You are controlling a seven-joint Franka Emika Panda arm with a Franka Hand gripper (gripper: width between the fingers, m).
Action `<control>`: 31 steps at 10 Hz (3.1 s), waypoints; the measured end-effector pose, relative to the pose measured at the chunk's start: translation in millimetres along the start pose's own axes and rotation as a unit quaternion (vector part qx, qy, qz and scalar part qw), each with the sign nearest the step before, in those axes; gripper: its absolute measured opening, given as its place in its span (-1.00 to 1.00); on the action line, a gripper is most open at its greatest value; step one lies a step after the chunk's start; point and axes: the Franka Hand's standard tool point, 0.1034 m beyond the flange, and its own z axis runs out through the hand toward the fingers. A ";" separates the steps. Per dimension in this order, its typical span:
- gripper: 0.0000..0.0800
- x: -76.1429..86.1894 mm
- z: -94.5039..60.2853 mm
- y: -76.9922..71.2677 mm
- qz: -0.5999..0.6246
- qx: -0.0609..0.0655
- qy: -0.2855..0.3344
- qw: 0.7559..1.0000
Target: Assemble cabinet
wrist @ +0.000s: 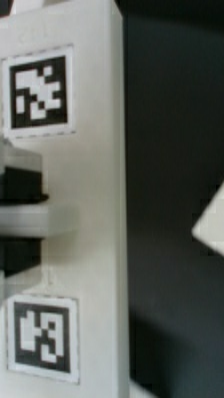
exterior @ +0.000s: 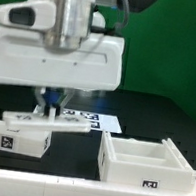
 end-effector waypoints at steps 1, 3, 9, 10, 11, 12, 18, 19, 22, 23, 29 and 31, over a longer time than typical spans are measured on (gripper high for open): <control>-0.84 -11.2 1.1 2.2 0.057 -0.008 0.023 0.998; -0.84 -14.2 4.0 1.2 0.054 -0.007 0.018 0.998; -0.84 8.4 -10.6 -65.9 -0.080 -0.004 0.028 0.996; -0.84 5.5 -8.3 -63.8 -0.079 -0.002 0.021 0.997; -0.84 5.7 -7.6 -64.6 -0.079 -0.002 0.021 0.997; -0.84 5.2 -7.3 -64.6 -0.079 -0.002 0.020 0.997; -0.84 -2.2 -0.5 -123.7 -0.223 0.013 -0.022 0.974; -0.84 -2.1 0.6 -123.5 -0.223 0.013 -0.022 0.974; -0.84 -5.1 2.2 -132.2 -0.308 0.003 -0.032 0.951; -0.84 -7.8 0.7 -143.7 -0.365 -0.001 -0.038 0.930; -0.84 -18.8 -0.7 -155.1 -0.395 -0.006 -0.037 0.918; -0.84 -23.7 -2.4 -178.0 -0.515 -0.022 -0.053 0.855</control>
Offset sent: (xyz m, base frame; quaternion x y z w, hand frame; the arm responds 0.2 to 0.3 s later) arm 0.0000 0.0000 0.0000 0.0000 0.0000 0.0000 1.0000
